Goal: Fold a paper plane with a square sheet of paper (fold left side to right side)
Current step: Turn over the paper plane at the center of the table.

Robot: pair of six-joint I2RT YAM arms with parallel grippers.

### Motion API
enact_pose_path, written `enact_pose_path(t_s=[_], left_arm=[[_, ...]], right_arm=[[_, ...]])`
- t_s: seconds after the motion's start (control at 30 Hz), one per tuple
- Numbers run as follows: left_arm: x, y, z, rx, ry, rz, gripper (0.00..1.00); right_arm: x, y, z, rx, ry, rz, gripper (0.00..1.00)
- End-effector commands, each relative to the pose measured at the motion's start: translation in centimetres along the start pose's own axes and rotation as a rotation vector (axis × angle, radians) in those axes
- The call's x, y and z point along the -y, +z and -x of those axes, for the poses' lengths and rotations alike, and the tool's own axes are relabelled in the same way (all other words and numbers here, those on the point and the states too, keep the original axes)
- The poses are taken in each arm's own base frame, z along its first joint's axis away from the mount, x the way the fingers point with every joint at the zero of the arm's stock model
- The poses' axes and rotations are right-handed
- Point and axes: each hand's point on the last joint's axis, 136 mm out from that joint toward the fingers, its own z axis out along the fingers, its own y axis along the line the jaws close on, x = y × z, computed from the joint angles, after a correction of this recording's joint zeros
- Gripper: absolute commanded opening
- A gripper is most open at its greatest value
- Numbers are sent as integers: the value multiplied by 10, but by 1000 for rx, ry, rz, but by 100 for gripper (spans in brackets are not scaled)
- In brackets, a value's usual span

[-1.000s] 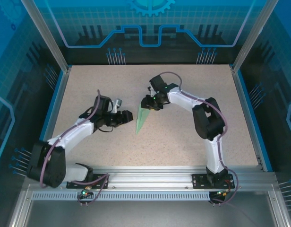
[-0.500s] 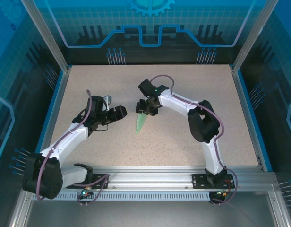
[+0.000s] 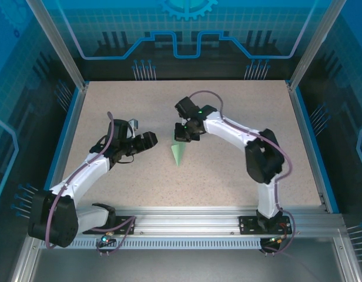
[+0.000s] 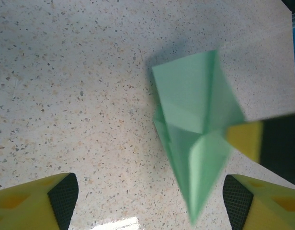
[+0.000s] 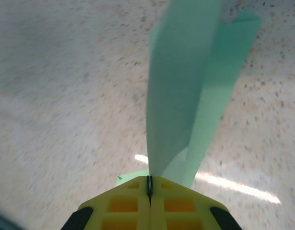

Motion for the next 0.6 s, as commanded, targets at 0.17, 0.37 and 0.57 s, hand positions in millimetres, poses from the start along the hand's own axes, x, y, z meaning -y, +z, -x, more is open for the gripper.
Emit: enact_pose_path(t_s=[0.17,0.37,0.57], left_arm=[[3,-7,13,32,20,8,83],[2,-2,11,19,11,7,84],[3,-3,13,18,13,4,85]], right_arm=[[59,14,-46,-105,70,102,0],[117,15,-56,-106,77,-49,0],[133,11,-55,-106,40,-117,13]])
